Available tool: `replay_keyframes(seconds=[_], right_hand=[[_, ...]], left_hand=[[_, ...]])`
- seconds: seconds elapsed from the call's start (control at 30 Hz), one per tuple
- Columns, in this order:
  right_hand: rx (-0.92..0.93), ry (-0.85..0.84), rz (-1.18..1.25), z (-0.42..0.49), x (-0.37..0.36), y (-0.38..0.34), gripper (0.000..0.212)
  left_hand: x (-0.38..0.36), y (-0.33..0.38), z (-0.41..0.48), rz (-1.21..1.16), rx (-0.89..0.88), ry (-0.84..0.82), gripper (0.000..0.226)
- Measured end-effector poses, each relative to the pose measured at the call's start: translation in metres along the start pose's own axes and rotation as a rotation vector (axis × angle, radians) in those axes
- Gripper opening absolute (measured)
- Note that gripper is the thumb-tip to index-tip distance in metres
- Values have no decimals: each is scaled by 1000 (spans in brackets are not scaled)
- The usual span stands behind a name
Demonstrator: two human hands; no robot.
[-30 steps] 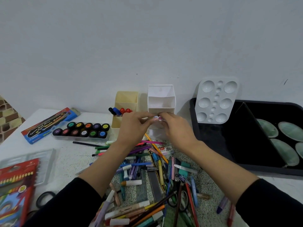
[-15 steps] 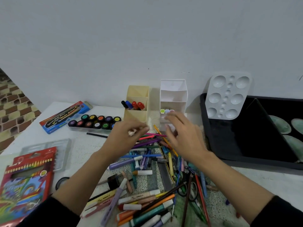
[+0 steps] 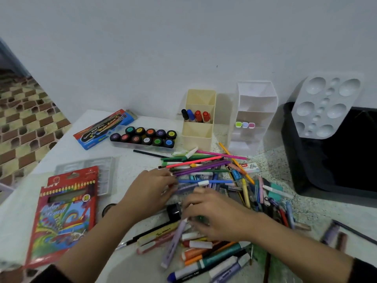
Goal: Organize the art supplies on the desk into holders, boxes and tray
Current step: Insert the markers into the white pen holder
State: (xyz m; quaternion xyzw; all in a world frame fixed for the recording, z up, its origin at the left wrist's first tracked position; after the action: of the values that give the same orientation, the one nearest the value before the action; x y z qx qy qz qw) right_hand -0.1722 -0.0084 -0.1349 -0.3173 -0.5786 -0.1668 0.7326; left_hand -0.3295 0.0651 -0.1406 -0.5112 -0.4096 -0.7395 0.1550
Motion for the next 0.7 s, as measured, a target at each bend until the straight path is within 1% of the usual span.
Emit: replay_keyframes(seconds=[0.07, 0.17, 0.23, 0.33, 0.4, 0.5, 0.57, 0.7], right_hand=[[20, -37, -60, 2, -8, -4, 20], [22, -34, -127, 4, -12, -6, 19], [19, -47, -154, 4, -13, -5, 22], [-28, -42, -105, 2, -8, 4, 23], [-117, -16, 43, -2, 2, 14, 19], [-348, 68, 366, -12, 22, 33, 16], [-453, 199, 591, -22, 38, 44, 15], [-522, 473, 1013, -38, 63, 59, 21]], left_hand=[[-2, -3, 3, 3, -7, -12, 13], [-5, -5, 8, -10, -30, -6, 16], [-7, -2, 11, -10, -47, -19, 18], [-7, 2, 14, -20, -74, -47, 19], [-7, 3, 16, -26, -88, -54, 19], [-5, 8, 19, -42, -99, -72, 20], [3, 13, 23, -86, -102, -66, 19], [25, 27, 36, -195, -65, -21, 11]])
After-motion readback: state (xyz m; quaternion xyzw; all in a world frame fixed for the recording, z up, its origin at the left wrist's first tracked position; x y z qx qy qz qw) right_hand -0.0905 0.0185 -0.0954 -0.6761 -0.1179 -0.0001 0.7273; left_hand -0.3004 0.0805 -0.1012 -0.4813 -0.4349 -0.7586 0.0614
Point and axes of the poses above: each hand's wrist, its own z-axis towards the middle knuckle, its own x-axis out of the back of the hand, y = z × x, the point moved 5 cm from there along z, towards the middle knuckle, and after that the axes turned 11 degrees about -z, right-handed, at the moved point
